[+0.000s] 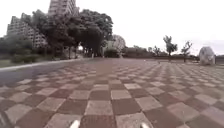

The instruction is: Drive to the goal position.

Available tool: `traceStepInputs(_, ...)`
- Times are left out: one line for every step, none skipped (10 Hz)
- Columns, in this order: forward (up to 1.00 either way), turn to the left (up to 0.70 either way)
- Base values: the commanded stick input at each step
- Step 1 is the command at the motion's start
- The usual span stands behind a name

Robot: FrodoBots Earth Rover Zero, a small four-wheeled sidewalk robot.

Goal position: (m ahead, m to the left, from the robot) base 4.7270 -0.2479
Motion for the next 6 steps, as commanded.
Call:
traceStepInputs(0.7, 0.02)
traceStepInputs(0.7, 0.0)
traceStepInputs(0.7, 0.0)
traceStepInputs(0.7, 0.0)
traceStepInputs(0.7, 0.0)
traceStepInputs(0.7, 0.0)
